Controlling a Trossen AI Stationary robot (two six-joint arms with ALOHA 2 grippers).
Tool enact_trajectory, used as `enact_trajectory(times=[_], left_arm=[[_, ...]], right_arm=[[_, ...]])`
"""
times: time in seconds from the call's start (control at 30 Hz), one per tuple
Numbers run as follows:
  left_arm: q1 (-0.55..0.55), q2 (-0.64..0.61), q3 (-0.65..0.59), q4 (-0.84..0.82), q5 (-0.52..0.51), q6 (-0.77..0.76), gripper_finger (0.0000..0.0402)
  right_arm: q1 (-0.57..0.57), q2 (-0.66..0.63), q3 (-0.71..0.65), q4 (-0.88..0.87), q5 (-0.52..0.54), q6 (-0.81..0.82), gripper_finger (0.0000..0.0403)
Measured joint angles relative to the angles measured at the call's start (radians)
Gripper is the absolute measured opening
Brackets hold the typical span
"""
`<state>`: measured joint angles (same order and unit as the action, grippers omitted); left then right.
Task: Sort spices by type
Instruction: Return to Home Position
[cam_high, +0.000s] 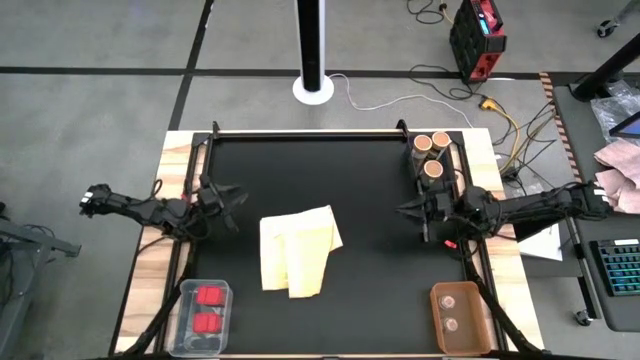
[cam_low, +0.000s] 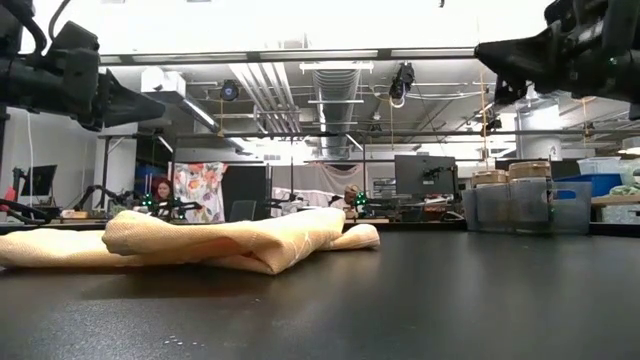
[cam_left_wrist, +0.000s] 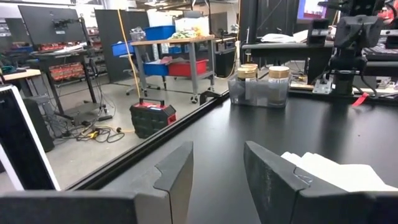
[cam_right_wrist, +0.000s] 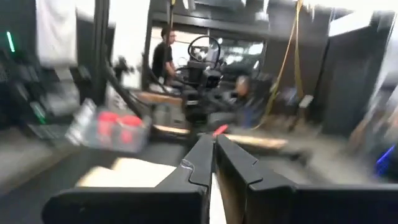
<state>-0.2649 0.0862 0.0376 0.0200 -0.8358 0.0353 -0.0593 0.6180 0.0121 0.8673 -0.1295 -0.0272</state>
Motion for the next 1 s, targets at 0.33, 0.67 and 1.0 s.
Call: enact_trajectory(times=[0.33, 0.67, 1.0], left_arm=[[0.000, 0.021, 0.000, 0.003, 0.001, 0.000, 0.0127], [0.000, 0.025, 0.000, 0.002, 0.001, 0.000, 0.0127], [0.000, 0.029, 0.000, 0.002, 0.001, 0.000, 0.0127]], right_arm=[[0.018, -0.147, 0.019, -0.006, 0.001, -0.583, 0.0013], [0.020, -0.307, 0.019, -0.034, 0.028, -0.291, 0.0013], [0.055, -0.616, 0.000, -0.777, 0.112, -0.149, 0.0013]])
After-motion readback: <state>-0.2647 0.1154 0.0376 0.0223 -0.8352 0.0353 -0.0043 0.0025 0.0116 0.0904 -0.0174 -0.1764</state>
